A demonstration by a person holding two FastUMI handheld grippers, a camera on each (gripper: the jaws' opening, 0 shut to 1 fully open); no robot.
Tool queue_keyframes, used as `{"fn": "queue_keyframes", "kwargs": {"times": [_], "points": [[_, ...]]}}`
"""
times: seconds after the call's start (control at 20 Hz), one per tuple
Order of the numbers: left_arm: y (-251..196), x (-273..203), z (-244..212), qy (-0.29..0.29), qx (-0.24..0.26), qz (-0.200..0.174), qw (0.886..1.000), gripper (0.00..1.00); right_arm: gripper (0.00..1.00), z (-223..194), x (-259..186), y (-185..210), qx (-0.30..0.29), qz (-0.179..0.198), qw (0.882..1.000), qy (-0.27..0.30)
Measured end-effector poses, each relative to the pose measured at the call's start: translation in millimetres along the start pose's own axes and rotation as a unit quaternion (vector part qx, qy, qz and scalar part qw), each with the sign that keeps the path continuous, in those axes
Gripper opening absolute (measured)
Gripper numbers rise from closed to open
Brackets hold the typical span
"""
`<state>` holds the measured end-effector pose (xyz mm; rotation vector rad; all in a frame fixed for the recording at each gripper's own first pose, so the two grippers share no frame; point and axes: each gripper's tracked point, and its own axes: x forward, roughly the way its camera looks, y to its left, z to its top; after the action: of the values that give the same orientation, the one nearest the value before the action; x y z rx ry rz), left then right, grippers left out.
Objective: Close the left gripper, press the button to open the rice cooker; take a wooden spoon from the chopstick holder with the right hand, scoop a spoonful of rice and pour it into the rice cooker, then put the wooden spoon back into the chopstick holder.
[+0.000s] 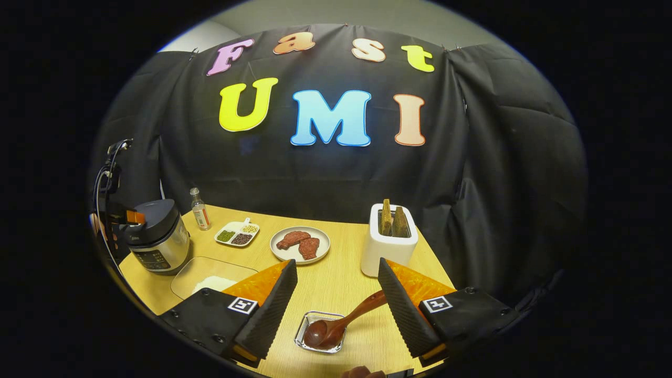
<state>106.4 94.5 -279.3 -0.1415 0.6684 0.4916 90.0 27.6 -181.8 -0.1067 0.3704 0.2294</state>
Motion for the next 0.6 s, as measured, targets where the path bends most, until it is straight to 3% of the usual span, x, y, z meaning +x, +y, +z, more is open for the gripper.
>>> {"fn": "queue_keyframes", "kwargs": {"times": [0.6], "points": [[-1.2, -2.7, -5.0, 0.0, -0.002, 0.006, 1.0, 1.0, 0.98, -2.2, 5.6, -4.0, 0.006, 0.022, 1.0, -0.009]]}}
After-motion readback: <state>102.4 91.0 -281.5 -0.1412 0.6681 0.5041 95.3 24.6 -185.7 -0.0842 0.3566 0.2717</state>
